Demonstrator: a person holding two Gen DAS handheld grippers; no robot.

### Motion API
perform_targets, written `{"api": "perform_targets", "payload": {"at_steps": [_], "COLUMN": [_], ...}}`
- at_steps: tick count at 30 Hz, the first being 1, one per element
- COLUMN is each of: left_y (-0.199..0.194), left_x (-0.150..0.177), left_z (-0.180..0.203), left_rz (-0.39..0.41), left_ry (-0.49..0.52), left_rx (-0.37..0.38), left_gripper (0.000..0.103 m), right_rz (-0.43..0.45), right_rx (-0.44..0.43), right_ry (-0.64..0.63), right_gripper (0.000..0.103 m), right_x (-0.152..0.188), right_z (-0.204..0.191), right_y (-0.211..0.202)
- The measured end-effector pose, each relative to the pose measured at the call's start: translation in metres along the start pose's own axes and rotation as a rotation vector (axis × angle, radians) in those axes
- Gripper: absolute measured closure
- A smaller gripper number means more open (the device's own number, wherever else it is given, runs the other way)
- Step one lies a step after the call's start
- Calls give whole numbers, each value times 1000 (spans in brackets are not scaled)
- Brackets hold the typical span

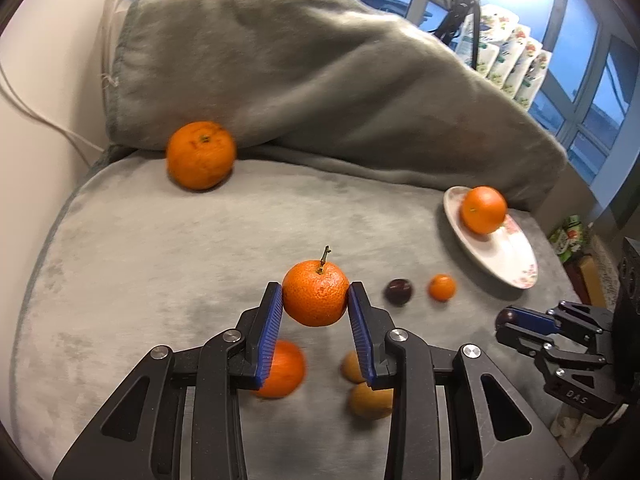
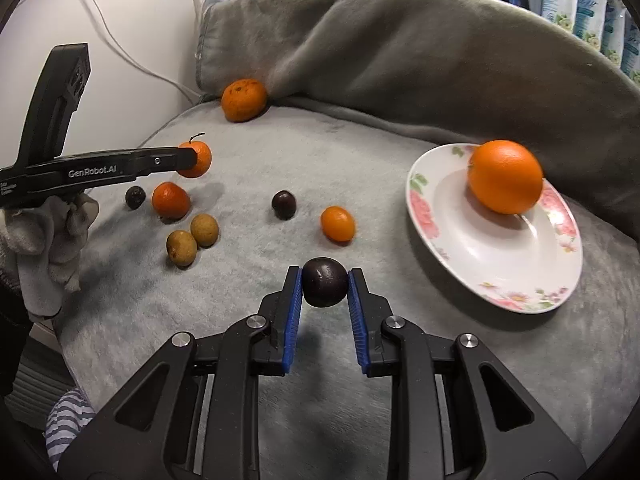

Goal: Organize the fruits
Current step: 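Carry plum and tangerine onto the plate and open both grippers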

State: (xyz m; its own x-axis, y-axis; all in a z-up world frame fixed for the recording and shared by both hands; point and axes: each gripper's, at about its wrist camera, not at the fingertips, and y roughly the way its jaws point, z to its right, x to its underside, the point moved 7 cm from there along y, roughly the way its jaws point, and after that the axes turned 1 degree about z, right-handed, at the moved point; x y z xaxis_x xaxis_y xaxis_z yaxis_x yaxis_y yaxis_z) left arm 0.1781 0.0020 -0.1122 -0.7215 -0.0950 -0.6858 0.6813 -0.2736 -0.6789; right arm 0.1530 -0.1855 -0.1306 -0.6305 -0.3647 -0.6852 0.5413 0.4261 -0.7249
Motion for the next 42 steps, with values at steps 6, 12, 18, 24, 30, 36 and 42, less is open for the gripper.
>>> {"api": "perform_targets", "payload": {"at_steps": [6, 12, 18, 24, 30, 36, 42], "left_y": [-3, 2, 12, 22, 37, 49, 61], "left_x": [-4, -7, -9, -9, -12, -12, -11], "left_z": [25, 55, 83, 116, 142, 161, 170], "left_rz": [18, 25, 18, 6, -13, -32, -49], "left_ry": [4, 20, 38, 78, 108, 141, 158], "left_rx": [53, 109, 155, 191, 215, 224, 223], "left_gripper": [71, 71, 71, 71, 71, 71, 71], "right_rz": [27, 47, 63, 74, 75, 61, 47], "right_rx": [24, 61, 102, 140, 171, 187, 198], "right_ry": [24, 61, 112, 150, 166, 180, 190], "right_gripper": [79, 79, 79, 79, 79, 79, 79], "right_x": [-3, -5, -4, -6, -9, -7, -5], "right_z": [13, 38, 69, 97, 119, 136, 147], "right_y": [-15, -25, -35, -38, -38, -32, -27]}}
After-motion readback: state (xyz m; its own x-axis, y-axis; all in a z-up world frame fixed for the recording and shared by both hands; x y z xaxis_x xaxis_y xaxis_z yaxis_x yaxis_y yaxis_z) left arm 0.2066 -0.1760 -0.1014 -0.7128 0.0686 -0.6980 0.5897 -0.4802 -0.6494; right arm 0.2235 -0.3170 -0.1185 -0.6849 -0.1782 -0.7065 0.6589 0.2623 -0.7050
